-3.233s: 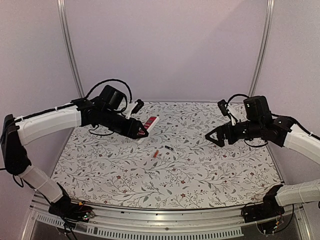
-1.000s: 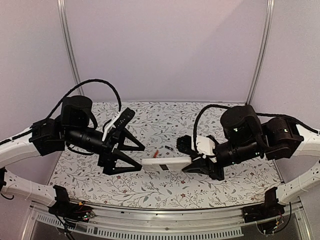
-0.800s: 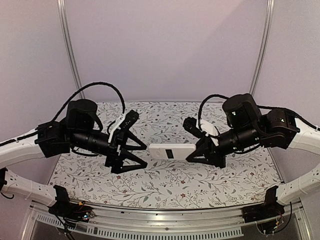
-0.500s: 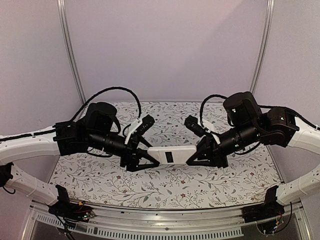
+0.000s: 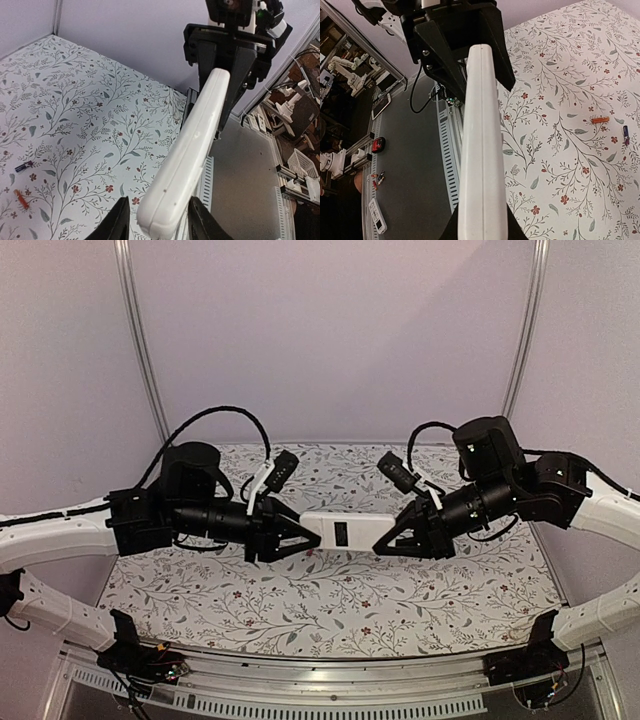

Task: Load the batteries into the remote control
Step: Remove the battery cover from the remote control.

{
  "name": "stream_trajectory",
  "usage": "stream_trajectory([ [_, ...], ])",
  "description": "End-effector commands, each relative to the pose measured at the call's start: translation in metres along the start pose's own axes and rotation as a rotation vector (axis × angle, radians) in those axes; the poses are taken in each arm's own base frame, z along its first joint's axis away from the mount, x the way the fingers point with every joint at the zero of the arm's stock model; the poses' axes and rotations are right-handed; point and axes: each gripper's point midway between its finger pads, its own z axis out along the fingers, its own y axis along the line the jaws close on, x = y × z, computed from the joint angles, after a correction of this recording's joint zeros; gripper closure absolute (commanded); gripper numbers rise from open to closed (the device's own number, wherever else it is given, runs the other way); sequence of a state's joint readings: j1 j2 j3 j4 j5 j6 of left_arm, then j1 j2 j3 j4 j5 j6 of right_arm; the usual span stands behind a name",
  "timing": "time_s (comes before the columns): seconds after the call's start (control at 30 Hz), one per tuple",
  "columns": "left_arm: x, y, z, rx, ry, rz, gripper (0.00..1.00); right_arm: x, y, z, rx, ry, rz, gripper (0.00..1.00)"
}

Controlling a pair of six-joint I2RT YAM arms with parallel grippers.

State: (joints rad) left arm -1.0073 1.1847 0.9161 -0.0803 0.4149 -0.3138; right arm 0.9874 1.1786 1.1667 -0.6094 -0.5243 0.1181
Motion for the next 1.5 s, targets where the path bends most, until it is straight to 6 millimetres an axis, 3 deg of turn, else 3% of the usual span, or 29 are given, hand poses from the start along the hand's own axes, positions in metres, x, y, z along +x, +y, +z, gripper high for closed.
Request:
stream_trajectory([
  [0.0, -0.007, 0.015, -0.005, -0.035, -0.053, -0.047, 0.65, -0.010, 0.010, -0.009, -0.058, -0.060, 0.004, 1.00],
  [0.07, -0.007, 0.020, -0.006, -0.045, -0.056, -0.063, 0.71, -0.010, 0.009, -0.010, -0.069, -0.070, 0.017, 1.00],
  [0.2, -0.009, 0.025, -0.008, -0.037, -0.079, -0.085, 0.68, -0.013, 0.008, -0.014, -0.083, -0.087, 0.027, 1.00],
  [0.47, -0.021, 0.014, 0.000, 0.032, -0.095, -0.092, 0.38, -0.014, -0.002, -0.006, -0.055, -0.083, 0.065, 1.00],
  [0.53, -0.023, 0.012, 0.002, 0.039, -0.099, -0.096, 0.37, -0.014, -0.004, -0.002, -0.056, -0.078, 0.074, 1.00],
  [0.73, -0.024, 0.011, 0.008, 0.064, -0.097, -0.114, 0.59, -0.014, -0.004, 0.002, -0.073, -0.066, 0.083, 1.00],
  [0.9, -0.020, 0.014, 0.005, 0.076, -0.104, -0.134, 0.71, -0.014, -0.001, -0.002, -0.086, -0.071, 0.081, 1.00],
  [1.1, -0.014, 0.023, -0.003, 0.080, -0.112, -0.160, 0.74, -0.013, 0.009, -0.008, -0.136, -0.078, 0.063, 1.00],
  [1.3, -0.017, 0.013, -0.009, 0.178, -0.139, -0.167, 0.77, -0.013, 0.015, -0.012, -0.167, -0.084, 0.056, 1.00],
  [1.47, -0.020, 0.021, -0.004, 0.136, -0.123, -0.187, 0.69, -0.013, 0.010, -0.009, -0.153, -0.080, 0.064, 1.00],
])
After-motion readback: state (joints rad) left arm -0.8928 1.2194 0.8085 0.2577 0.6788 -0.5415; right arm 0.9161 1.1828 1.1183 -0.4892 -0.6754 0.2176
